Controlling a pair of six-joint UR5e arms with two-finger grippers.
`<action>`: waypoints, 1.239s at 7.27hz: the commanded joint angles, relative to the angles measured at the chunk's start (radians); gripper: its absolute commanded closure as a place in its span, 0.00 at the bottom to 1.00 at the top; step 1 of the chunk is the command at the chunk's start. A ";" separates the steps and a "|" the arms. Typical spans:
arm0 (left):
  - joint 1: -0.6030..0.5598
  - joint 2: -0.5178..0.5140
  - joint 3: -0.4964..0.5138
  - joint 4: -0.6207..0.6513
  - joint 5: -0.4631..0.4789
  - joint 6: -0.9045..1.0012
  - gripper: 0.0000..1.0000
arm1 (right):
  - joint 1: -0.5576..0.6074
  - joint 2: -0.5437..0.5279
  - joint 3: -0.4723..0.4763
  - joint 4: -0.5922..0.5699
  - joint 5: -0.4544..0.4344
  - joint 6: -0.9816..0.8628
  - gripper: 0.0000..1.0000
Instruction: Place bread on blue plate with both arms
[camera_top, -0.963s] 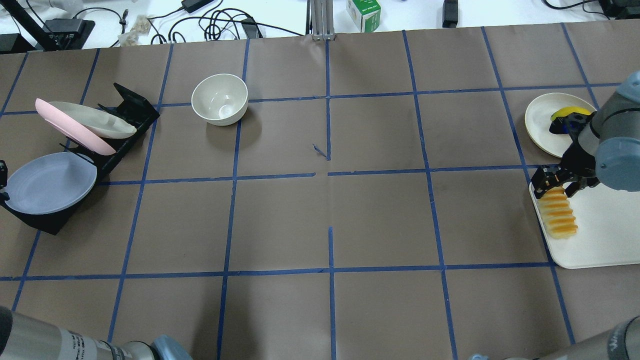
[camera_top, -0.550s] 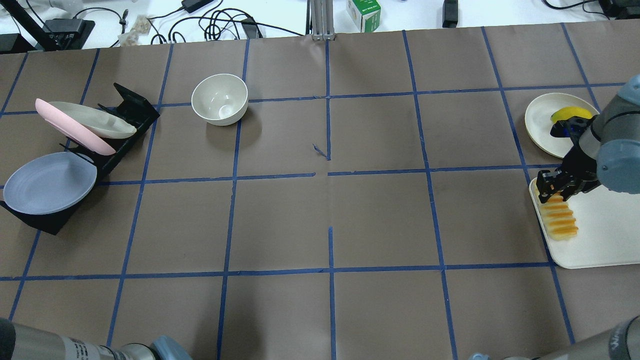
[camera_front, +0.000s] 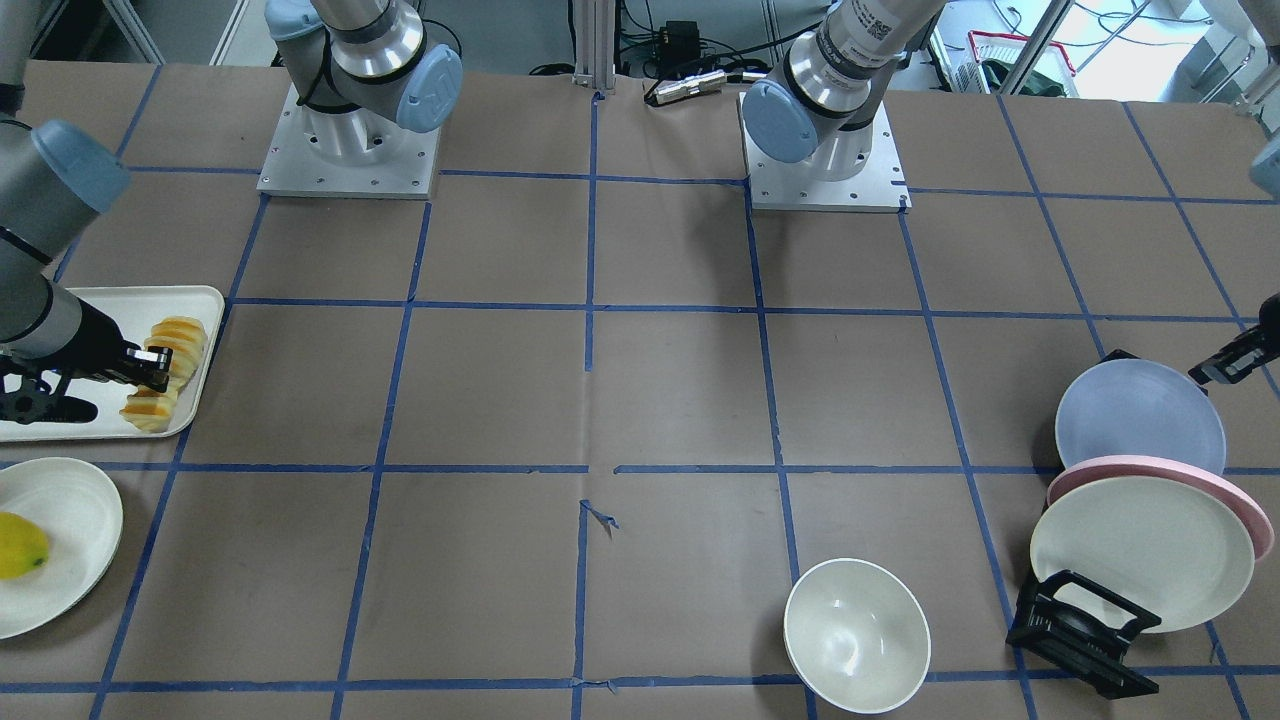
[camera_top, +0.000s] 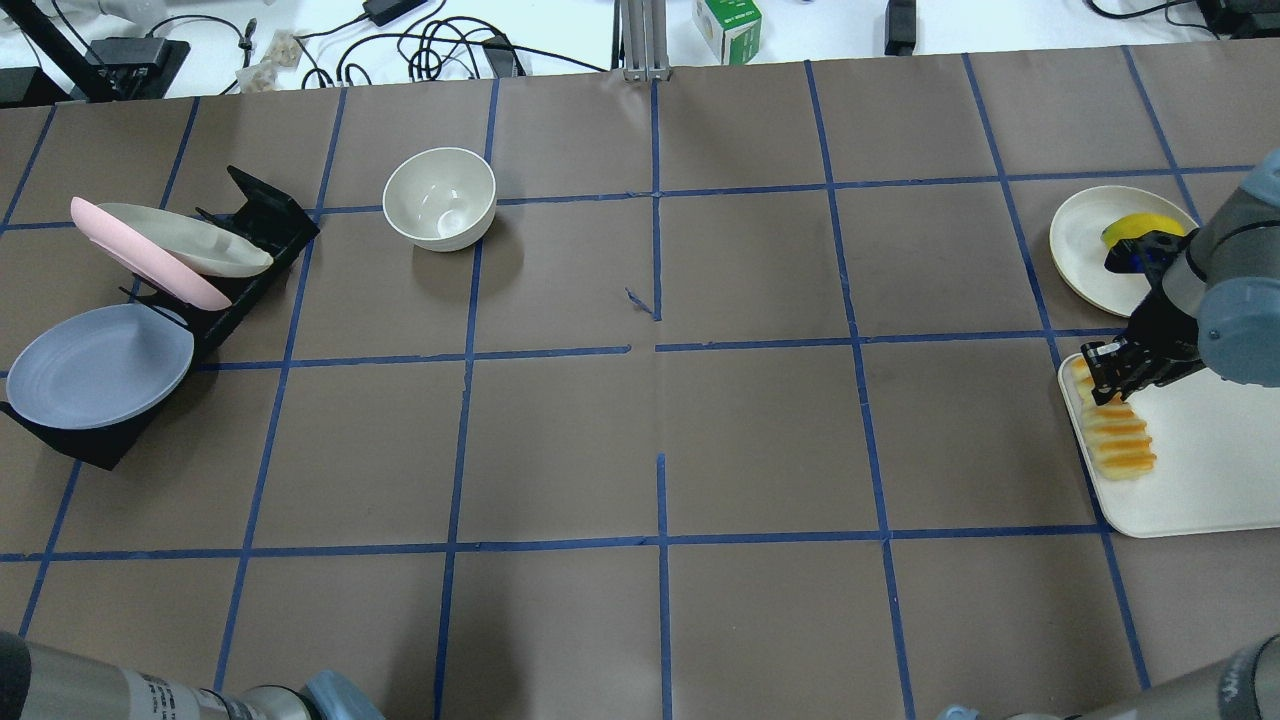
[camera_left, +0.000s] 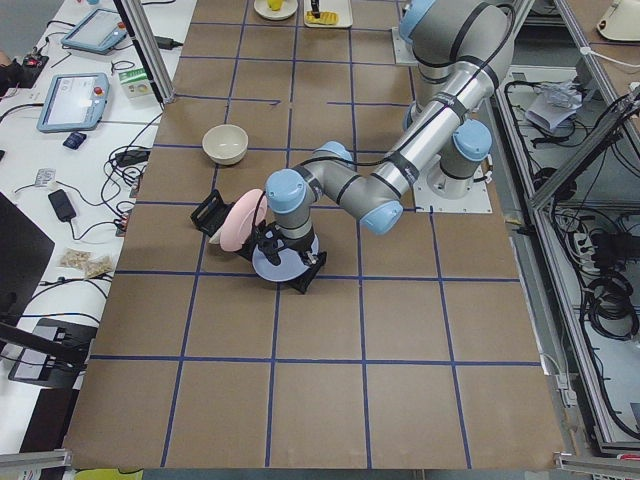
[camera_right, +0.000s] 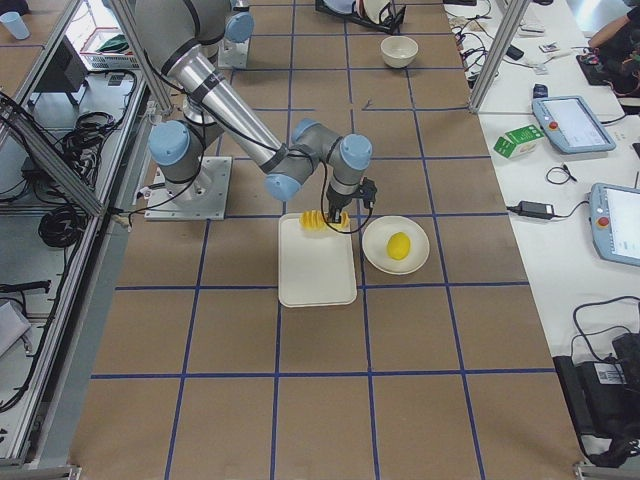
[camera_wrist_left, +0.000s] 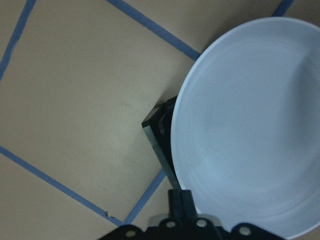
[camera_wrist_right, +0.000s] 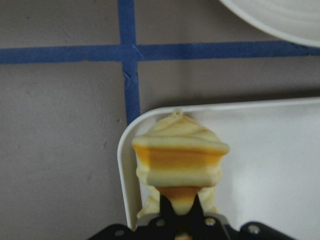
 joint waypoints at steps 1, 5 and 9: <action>0.000 -0.037 0.000 0.032 -0.034 0.001 0.63 | 0.001 -0.054 -0.079 0.159 0.009 0.005 1.00; 0.001 -0.057 -0.011 0.029 -0.031 -0.005 0.95 | 0.079 -0.074 -0.273 0.437 0.017 0.139 1.00; 0.003 -0.031 0.005 0.006 0.005 0.001 0.86 | 0.195 -0.108 -0.363 0.559 0.100 0.272 1.00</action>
